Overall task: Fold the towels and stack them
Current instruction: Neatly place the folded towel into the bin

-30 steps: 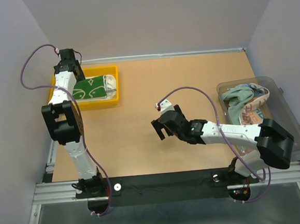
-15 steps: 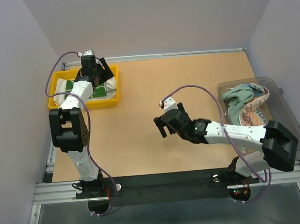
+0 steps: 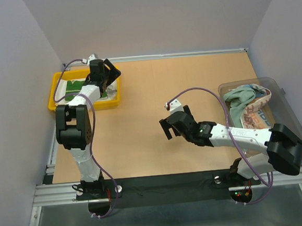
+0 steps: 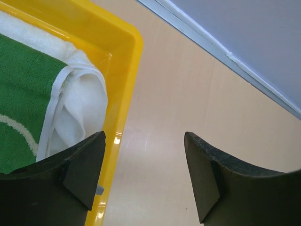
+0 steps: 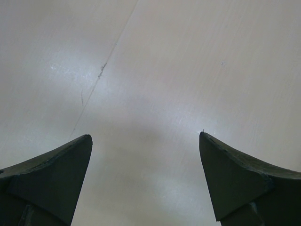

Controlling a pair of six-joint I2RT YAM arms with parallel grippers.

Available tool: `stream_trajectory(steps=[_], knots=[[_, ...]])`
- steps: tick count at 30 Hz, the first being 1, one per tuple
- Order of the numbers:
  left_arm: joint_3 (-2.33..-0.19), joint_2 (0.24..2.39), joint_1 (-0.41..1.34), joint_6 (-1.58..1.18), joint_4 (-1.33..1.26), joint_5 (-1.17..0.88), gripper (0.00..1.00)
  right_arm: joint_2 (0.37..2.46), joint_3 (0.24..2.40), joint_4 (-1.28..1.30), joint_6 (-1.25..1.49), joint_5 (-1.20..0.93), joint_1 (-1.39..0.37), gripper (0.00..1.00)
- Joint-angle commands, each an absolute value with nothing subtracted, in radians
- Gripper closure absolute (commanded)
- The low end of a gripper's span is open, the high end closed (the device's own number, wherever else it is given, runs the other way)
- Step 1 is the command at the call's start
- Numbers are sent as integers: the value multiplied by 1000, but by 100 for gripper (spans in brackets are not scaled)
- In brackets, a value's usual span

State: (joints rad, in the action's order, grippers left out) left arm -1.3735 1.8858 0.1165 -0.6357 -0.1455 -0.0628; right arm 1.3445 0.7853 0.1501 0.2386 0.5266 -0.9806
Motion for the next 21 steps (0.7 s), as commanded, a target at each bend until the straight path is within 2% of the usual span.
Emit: stream_trajectory(steps=[1,6,10,12,17,21], knots=[[-1353,1901,126,-676,-198,39,21,1312,761,129,253,558,-969,0],[-1335,1898,130,-699,-195,97,21,1312,756,129,253,563,-965,0],[-1312,1885,129,-687,-201,133,29,1310,750,129,253,561,-963,0],[-1313,1887,129,-689,-192,127,39,1312,746,129,255,564,-962,0],[-1301,1898,130,-696,-170,103,50,1310,746,127,256,571,-960,0],[-1301,1902,130,-684,-144,140,50,1304,735,127,261,571,-960,0]])
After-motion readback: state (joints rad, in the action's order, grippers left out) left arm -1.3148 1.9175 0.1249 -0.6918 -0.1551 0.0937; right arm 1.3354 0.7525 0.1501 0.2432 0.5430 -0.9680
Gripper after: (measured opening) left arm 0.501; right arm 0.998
